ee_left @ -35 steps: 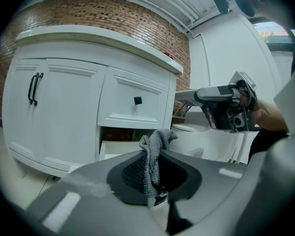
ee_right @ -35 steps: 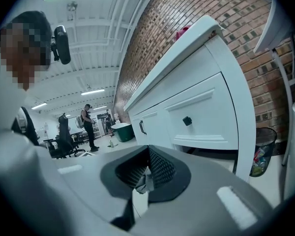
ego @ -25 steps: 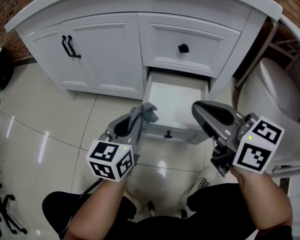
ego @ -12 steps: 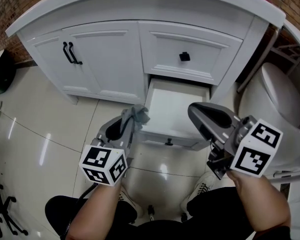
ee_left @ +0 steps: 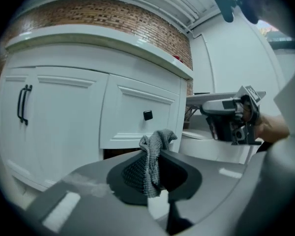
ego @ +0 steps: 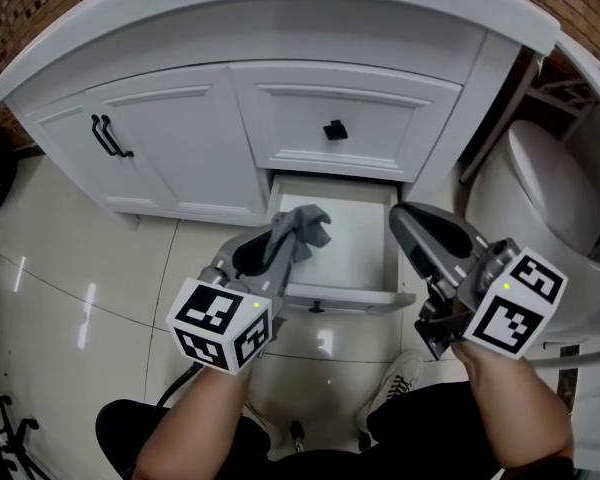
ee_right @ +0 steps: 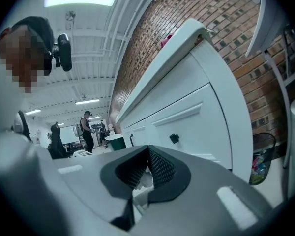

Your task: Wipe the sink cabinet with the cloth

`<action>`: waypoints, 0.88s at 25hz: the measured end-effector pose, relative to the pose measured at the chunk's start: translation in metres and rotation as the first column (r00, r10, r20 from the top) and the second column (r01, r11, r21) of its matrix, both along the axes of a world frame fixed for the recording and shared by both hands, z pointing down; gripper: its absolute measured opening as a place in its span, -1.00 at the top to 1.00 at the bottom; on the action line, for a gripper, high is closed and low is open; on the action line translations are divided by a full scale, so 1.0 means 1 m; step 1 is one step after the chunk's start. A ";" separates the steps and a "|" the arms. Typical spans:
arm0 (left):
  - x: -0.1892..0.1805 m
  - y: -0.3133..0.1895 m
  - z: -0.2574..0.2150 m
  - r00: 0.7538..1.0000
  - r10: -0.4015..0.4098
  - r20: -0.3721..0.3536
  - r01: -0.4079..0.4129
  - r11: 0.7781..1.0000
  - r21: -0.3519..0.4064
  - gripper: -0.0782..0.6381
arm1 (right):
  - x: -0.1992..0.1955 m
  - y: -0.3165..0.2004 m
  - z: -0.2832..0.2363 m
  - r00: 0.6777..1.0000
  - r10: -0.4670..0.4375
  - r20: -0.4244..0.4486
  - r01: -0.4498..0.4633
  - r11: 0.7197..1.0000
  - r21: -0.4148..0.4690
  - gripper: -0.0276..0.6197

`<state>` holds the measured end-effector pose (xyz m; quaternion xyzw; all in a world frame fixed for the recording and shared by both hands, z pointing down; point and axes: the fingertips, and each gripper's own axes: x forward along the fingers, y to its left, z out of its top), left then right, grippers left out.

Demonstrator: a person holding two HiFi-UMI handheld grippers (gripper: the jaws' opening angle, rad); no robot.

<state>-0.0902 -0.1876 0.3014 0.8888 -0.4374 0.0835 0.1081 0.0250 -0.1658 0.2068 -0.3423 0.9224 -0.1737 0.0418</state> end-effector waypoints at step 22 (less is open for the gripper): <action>0.143 -0.103 0.131 0.820 0.427 0.381 -0.274 0.878 -0.393 0.67 | 0.089 -0.052 0.059 0.995 0.095 0.038 -0.087 0.981 -0.175 0.90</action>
